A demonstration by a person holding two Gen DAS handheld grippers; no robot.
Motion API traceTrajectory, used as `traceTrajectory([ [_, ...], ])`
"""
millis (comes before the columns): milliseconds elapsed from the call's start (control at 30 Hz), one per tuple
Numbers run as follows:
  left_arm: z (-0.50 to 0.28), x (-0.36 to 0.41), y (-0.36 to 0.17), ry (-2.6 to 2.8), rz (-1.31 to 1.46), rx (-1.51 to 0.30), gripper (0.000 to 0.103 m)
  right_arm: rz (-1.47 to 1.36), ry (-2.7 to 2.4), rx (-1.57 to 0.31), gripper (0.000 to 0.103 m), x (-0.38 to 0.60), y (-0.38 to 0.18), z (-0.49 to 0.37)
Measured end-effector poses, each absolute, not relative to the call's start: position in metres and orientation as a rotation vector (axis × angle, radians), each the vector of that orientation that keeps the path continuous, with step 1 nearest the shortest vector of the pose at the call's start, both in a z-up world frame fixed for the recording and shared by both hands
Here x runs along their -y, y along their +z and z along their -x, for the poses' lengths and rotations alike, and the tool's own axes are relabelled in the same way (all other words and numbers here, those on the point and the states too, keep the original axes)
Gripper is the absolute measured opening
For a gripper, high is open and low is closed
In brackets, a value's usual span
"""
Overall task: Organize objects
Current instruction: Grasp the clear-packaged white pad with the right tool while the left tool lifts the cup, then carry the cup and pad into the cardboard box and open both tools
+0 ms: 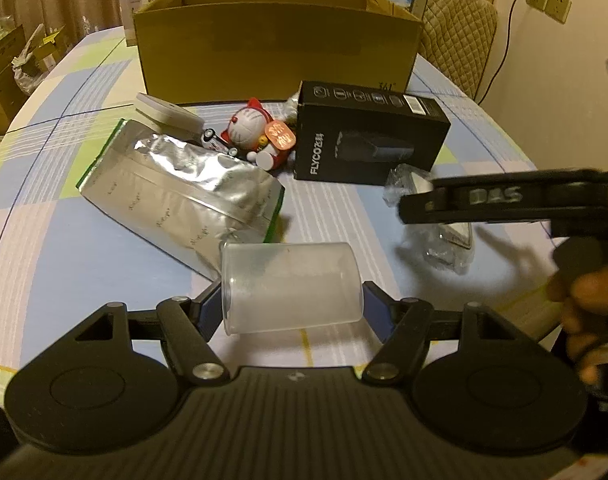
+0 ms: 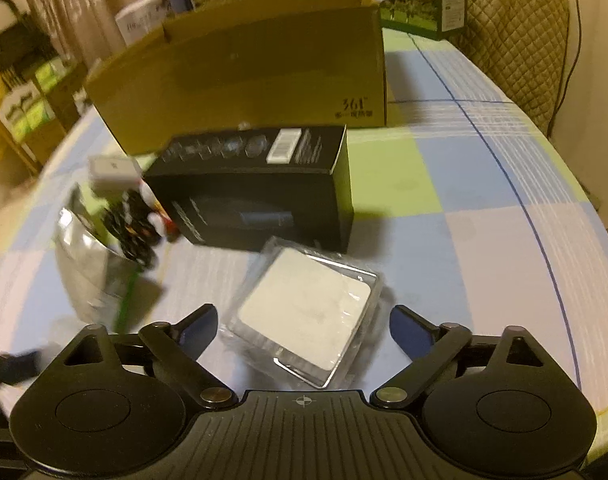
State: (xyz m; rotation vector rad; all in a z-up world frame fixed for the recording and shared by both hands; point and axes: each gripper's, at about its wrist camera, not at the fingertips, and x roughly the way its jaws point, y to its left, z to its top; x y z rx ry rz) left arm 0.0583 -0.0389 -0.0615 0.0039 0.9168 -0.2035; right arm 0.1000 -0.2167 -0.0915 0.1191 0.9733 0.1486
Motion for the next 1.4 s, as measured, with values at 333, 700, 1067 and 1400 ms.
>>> traceTrajectory([
  [333,-0.056,0.030,-0.053,-0.202,0.013,-0.898,0.067,-0.075,0.144,-0.932,0.052,0.222,-0.091,-0.087],
  [700,-0.049,0.030,-0.034,-0.216,0.013,-0.852,0.067,-0.073,0.140,-0.872,0.042,0.226,-0.057,-0.060],
  [1067,-0.058,0.025,0.005,-0.234,0.011,-0.772,0.067,-0.076,0.175,-0.734,0.042,0.226,0.009,-0.074],
  [1400,-0.136,0.011,0.055,-0.224,0.019,-0.678,0.067,-0.036,0.222,-0.640,0.042,0.216,0.052,-0.153],
])
